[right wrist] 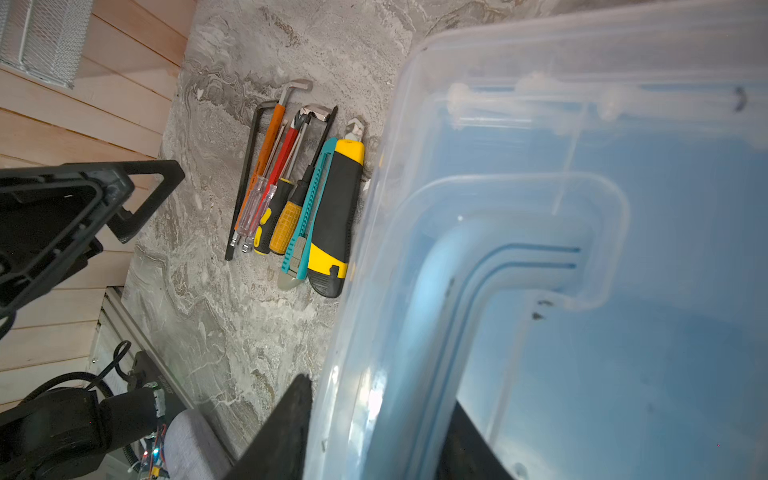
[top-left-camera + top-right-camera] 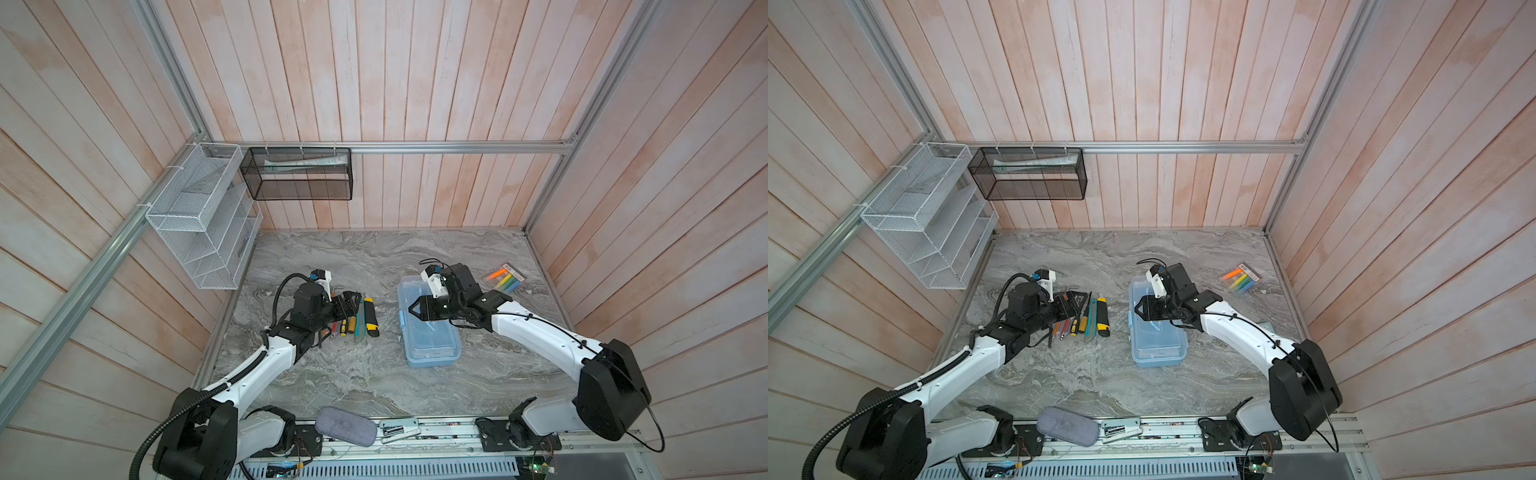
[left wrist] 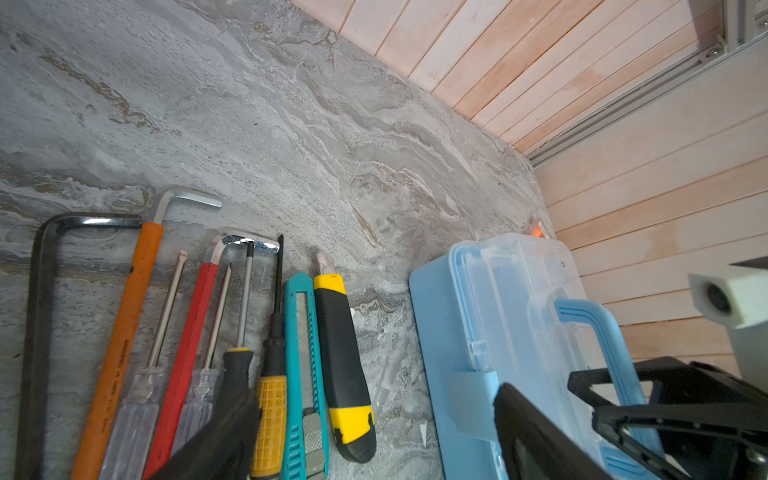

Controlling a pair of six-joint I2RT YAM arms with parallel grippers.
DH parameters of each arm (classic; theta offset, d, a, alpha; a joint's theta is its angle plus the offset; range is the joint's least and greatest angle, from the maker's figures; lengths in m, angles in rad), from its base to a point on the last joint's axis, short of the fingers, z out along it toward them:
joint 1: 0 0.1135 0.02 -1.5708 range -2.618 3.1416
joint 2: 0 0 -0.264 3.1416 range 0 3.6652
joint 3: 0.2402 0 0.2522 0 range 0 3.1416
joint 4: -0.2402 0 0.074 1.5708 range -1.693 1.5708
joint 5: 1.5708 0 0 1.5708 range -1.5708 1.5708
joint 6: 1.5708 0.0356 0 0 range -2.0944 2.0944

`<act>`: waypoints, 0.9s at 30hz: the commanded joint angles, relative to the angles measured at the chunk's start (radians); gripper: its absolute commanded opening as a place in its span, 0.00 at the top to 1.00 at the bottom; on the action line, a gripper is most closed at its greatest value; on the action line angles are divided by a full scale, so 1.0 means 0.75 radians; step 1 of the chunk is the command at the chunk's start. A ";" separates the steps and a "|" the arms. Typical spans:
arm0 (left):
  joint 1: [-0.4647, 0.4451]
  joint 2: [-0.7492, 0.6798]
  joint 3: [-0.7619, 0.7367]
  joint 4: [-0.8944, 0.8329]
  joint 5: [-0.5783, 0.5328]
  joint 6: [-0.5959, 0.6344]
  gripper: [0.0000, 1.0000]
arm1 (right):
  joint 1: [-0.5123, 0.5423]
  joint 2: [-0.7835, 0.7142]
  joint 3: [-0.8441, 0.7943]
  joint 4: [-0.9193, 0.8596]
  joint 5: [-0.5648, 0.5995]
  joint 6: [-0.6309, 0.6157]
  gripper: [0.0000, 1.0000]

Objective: Pack the tool kit

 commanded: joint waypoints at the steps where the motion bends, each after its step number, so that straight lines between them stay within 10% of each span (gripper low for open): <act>1: -0.006 0.009 -0.003 0.012 -0.036 0.025 0.10 | 0.006 0.029 -0.037 -0.020 -0.011 0.001 0.62; 5: -0.006 0.004 0.004 -0.005 -0.056 0.030 0.10 | 0.005 0.022 -0.034 -0.024 -0.006 0.003 0.67; 11: -0.005 0.003 0.003 -0.003 -0.076 0.031 0.10 | -0.002 0.017 0.000 -0.020 0.005 0.010 1.00; 27: -0.026 0.144 -0.093 0.447 0.241 -0.201 0.11 | -0.473 -0.051 -0.335 1.049 -0.757 0.744 1.00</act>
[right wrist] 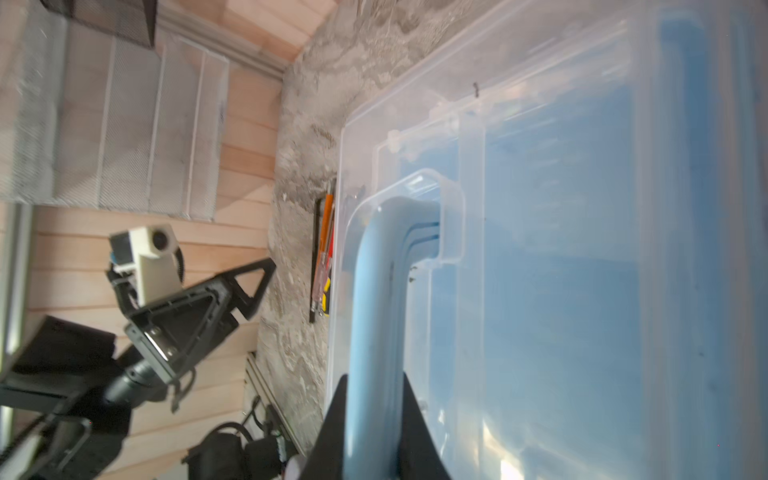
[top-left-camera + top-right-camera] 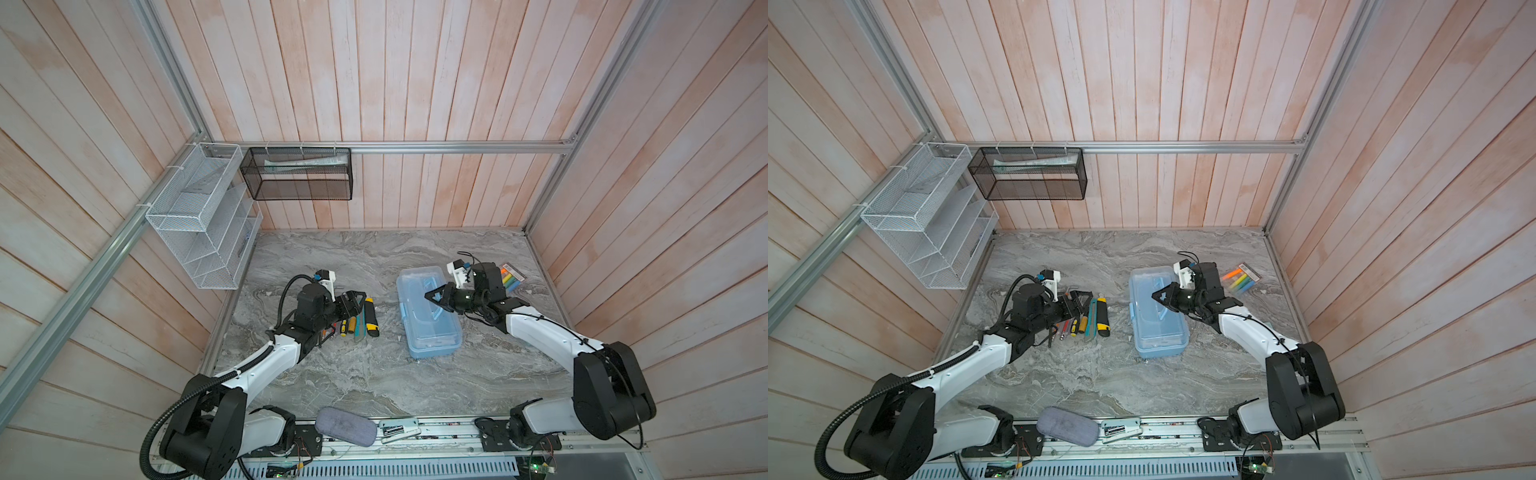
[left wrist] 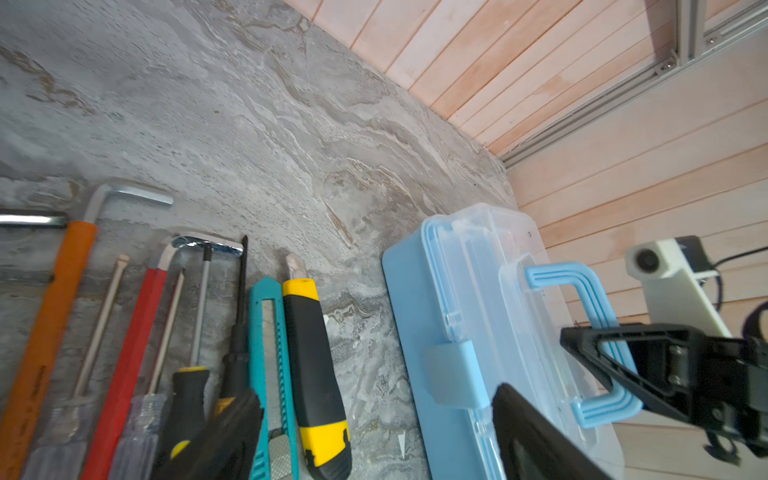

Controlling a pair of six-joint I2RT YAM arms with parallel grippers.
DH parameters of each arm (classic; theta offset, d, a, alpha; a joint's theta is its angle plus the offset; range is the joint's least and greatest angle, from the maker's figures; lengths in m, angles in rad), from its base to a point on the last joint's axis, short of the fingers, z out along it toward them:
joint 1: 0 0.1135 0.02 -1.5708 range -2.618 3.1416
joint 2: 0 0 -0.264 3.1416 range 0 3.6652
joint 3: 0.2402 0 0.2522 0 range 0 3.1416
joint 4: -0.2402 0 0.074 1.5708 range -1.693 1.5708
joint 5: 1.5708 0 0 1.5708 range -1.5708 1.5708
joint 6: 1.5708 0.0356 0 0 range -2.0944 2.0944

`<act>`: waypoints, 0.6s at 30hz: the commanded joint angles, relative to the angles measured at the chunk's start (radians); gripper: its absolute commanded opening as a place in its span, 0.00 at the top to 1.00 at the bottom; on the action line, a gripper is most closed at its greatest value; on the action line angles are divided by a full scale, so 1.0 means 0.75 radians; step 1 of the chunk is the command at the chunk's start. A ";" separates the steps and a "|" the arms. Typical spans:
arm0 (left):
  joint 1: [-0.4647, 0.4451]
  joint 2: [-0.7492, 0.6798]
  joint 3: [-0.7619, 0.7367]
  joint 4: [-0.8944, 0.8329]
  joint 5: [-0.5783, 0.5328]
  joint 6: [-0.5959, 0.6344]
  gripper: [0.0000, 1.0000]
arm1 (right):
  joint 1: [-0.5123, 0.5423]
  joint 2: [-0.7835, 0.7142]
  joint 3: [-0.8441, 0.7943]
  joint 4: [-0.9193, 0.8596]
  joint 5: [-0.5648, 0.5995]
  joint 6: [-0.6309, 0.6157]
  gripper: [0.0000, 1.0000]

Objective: Pack the tool kit

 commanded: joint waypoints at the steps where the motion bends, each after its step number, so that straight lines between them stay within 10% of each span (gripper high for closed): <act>1: -0.014 0.051 -0.041 0.243 0.159 -0.125 0.11 | -0.094 -0.024 -0.071 0.508 -0.289 0.336 1.00; 18: -0.132 0.250 0.025 0.587 0.348 -0.297 0.13 | -0.164 0.195 -0.304 1.431 -0.511 0.931 1.00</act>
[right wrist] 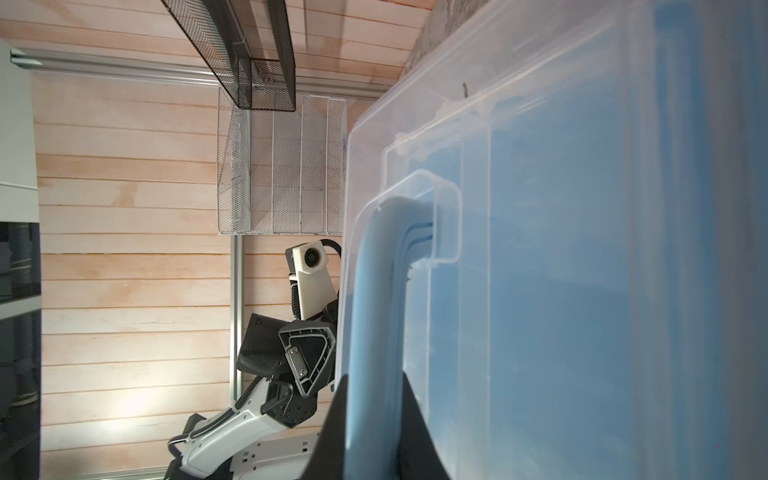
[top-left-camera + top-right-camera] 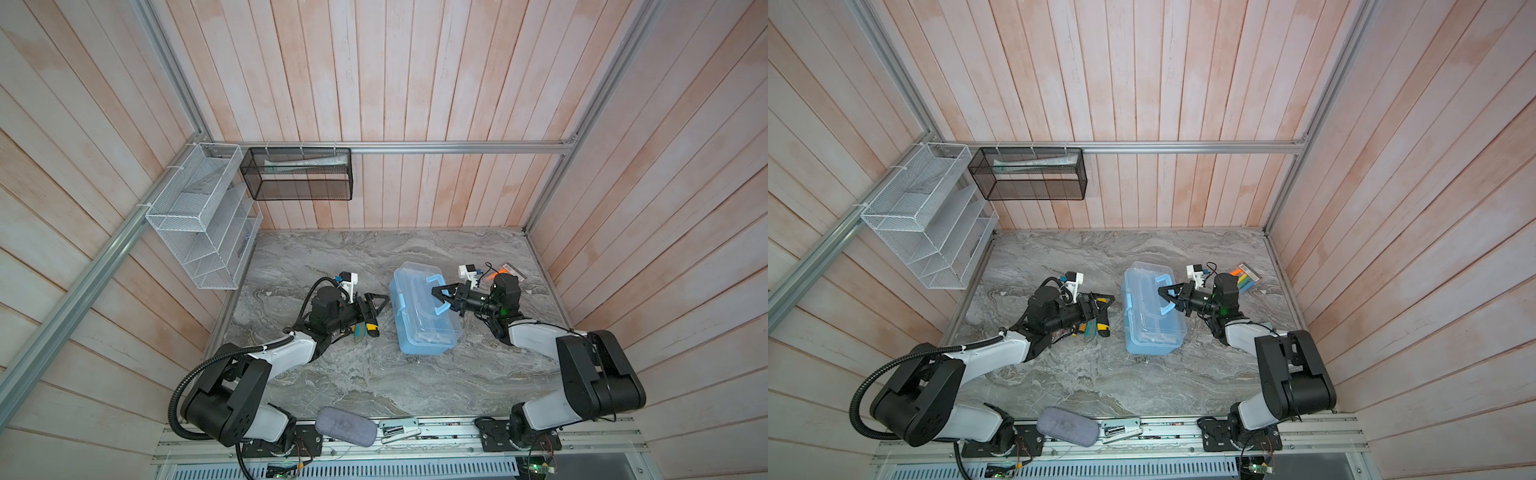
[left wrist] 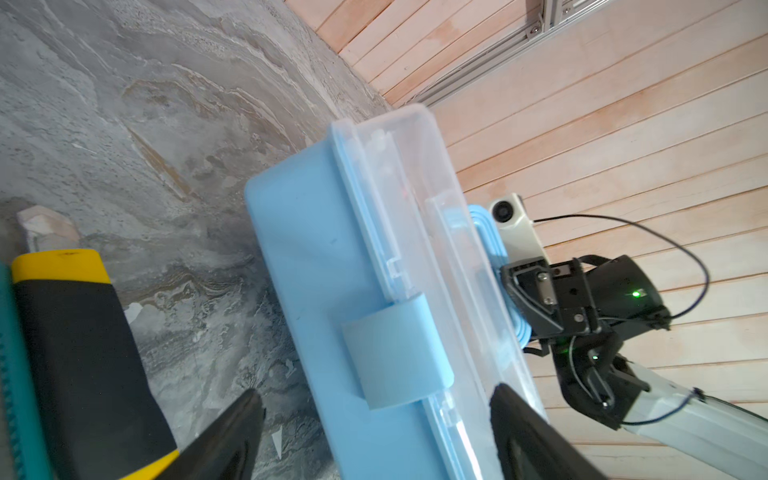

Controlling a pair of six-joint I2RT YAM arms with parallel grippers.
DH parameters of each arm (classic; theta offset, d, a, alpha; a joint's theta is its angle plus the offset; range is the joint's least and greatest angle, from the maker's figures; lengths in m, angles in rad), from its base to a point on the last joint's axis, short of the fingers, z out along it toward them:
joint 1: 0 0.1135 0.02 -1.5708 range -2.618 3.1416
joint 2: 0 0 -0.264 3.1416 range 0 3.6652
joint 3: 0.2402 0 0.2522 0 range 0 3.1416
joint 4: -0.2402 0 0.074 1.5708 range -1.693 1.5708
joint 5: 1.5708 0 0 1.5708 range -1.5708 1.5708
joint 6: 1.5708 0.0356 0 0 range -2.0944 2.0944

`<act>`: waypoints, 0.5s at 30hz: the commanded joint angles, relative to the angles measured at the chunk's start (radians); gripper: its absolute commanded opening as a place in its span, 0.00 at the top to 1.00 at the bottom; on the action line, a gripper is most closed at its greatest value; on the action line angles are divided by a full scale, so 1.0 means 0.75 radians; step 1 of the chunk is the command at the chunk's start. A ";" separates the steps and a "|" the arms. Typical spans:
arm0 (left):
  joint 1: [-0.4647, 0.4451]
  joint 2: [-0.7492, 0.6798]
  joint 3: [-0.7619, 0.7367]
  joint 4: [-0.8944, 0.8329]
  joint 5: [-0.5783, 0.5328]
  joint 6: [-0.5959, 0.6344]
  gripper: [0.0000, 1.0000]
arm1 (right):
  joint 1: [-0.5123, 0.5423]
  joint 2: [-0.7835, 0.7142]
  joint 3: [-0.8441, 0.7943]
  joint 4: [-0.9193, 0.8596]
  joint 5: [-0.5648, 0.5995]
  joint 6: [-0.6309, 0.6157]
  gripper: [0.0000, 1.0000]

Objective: Pack the tool kit

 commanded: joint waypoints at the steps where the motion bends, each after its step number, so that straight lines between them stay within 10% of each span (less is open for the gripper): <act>1: -0.004 0.028 0.040 0.149 0.073 -0.053 0.14 | -0.009 0.056 -0.020 0.521 -0.098 0.263 1.00; 15: -0.045 0.193 0.076 0.399 0.178 -0.190 0.16 | -0.044 0.350 -0.076 1.059 -0.110 0.560 1.00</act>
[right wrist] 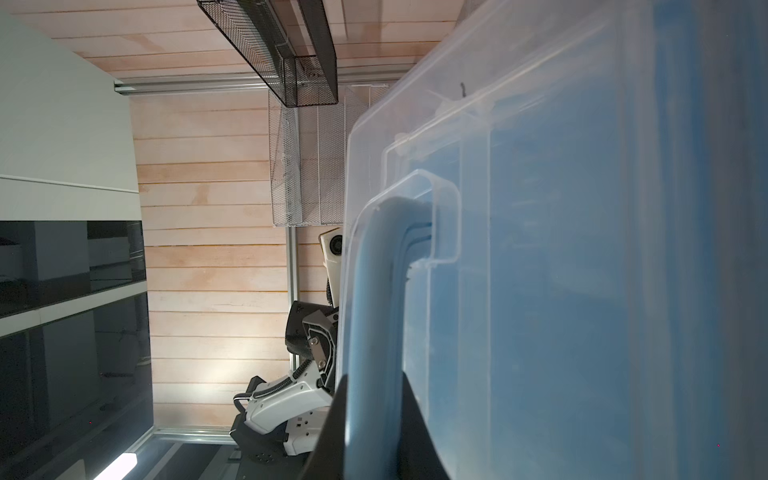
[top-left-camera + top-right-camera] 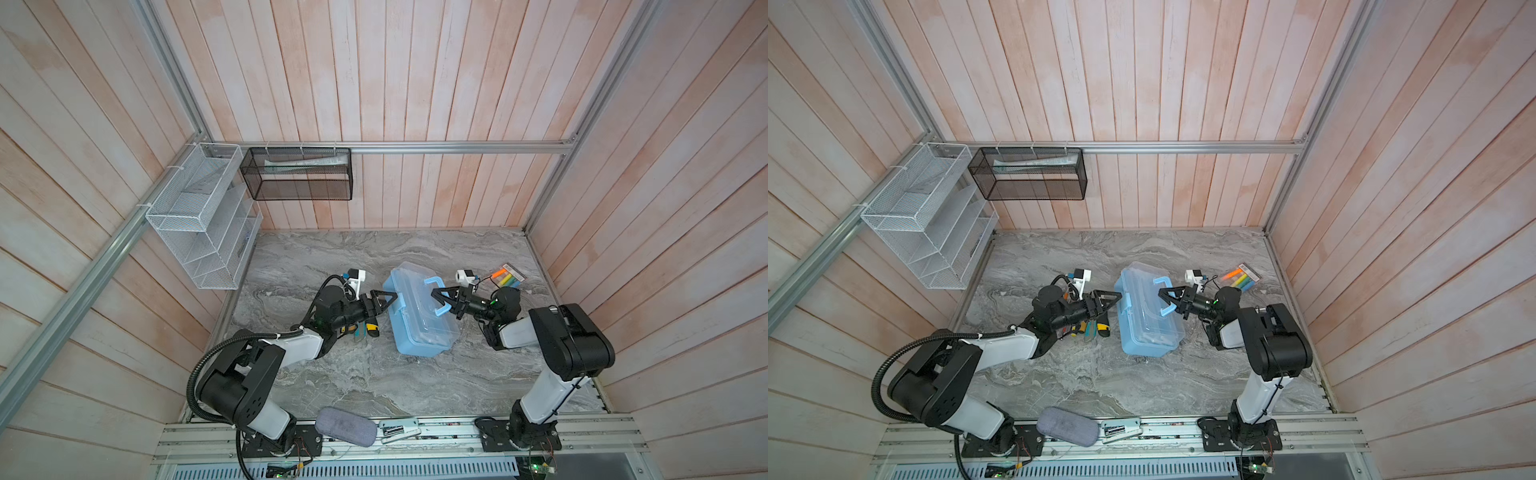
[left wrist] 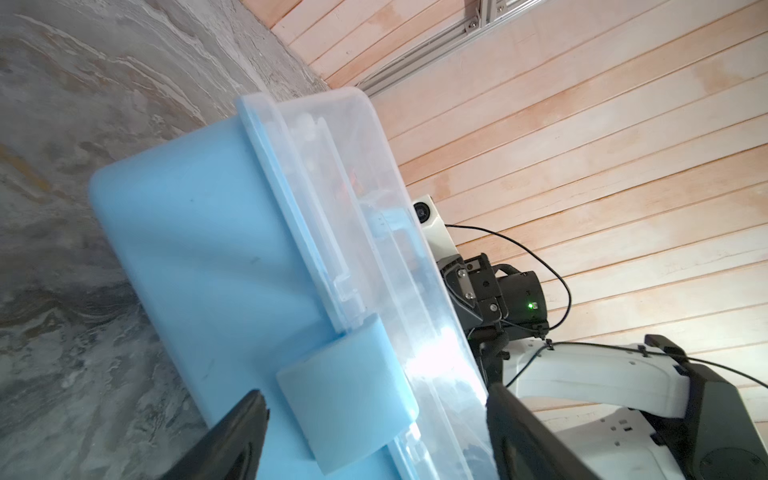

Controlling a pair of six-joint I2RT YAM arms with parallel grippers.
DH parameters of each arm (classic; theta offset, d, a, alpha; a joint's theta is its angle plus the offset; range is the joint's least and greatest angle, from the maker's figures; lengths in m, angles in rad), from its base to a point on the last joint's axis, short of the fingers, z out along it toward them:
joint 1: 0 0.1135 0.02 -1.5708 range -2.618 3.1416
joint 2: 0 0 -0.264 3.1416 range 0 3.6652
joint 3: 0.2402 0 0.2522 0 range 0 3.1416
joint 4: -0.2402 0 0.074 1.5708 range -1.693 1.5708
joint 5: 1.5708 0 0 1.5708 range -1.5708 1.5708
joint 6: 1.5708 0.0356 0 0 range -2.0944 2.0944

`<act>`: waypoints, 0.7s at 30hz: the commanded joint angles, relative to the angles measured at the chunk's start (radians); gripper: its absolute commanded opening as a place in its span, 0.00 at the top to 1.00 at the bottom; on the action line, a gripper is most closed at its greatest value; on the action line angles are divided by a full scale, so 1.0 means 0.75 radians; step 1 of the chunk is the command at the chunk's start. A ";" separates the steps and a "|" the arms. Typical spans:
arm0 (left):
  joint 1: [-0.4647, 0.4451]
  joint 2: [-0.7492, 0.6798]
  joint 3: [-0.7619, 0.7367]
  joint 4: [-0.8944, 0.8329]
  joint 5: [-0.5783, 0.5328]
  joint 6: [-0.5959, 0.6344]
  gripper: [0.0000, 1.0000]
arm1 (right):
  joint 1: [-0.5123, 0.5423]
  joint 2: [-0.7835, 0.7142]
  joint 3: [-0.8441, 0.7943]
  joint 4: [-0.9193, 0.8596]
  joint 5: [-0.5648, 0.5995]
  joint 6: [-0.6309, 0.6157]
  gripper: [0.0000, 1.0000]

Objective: Pack the tool kit

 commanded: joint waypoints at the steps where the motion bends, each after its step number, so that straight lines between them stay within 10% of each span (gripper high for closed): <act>1: -0.015 0.047 0.043 0.104 0.047 -0.034 0.17 | -0.011 0.037 -0.002 0.260 -0.019 0.097 1.00; 21: -0.054 0.163 0.027 0.493 0.167 -0.259 0.21 | -0.020 -0.008 0.018 -0.123 -0.040 -0.171 1.00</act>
